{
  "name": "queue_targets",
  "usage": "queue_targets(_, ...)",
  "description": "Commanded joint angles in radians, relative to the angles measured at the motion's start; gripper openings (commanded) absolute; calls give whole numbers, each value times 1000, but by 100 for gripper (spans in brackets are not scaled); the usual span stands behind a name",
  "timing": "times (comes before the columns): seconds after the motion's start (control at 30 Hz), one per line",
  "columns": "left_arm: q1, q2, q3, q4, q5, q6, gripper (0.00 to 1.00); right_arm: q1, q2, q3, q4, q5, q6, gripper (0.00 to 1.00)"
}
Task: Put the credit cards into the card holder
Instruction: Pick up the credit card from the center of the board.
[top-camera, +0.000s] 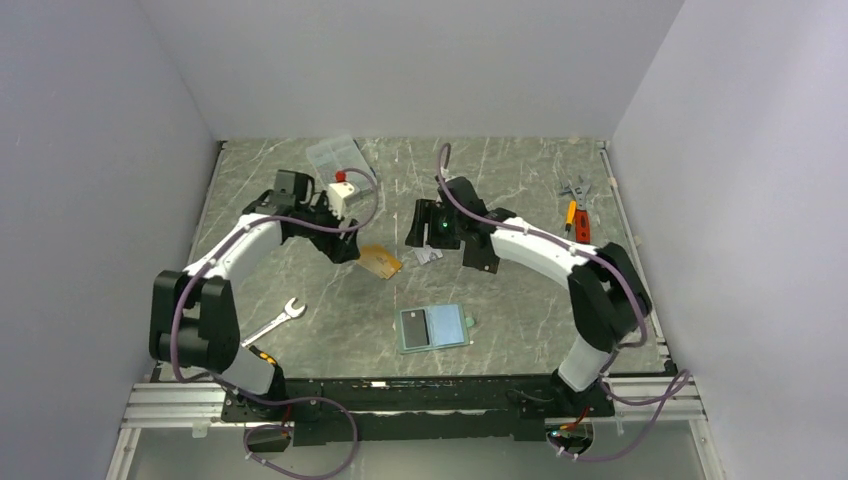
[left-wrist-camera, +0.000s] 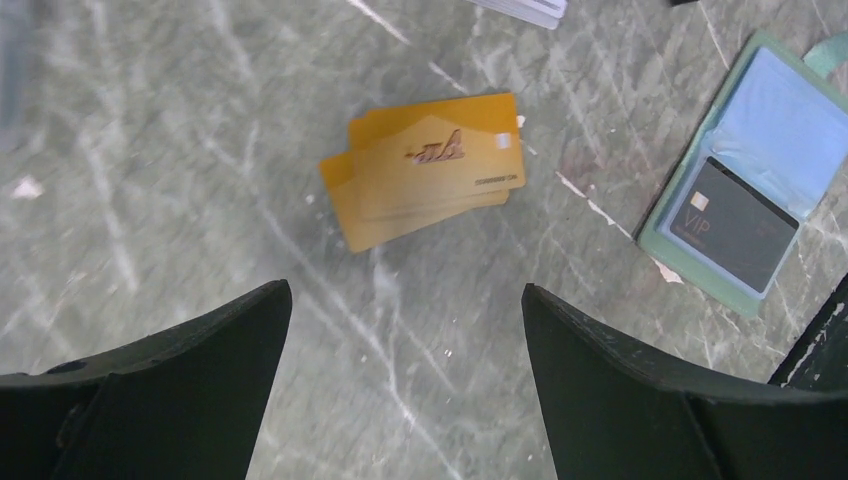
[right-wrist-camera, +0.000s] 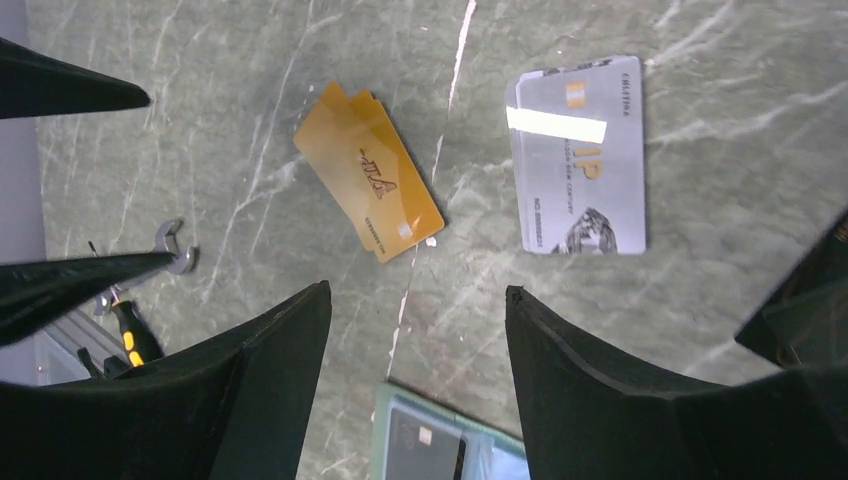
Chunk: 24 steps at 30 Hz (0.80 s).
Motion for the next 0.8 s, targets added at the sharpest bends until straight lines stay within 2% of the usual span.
queue_targets(0.0, -68, 59, 50, 92, -6, 12, 92, -31, 98, 98, 67, -146, -50, 67)
queue_targets(0.23, -78, 204, 160, 67, -92, 58, 89, -51, 298, 238, 85, -275, -57, 63)
queue_targets(0.53, -84, 294, 203, 74, -104, 98, 89, -100, 326, 180, 133, -316, -23, 62)
queue_targets(0.77, -101, 322, 174, 132, -211, 185, 89, -74, 380, 192, 195, -364, 17, 61)
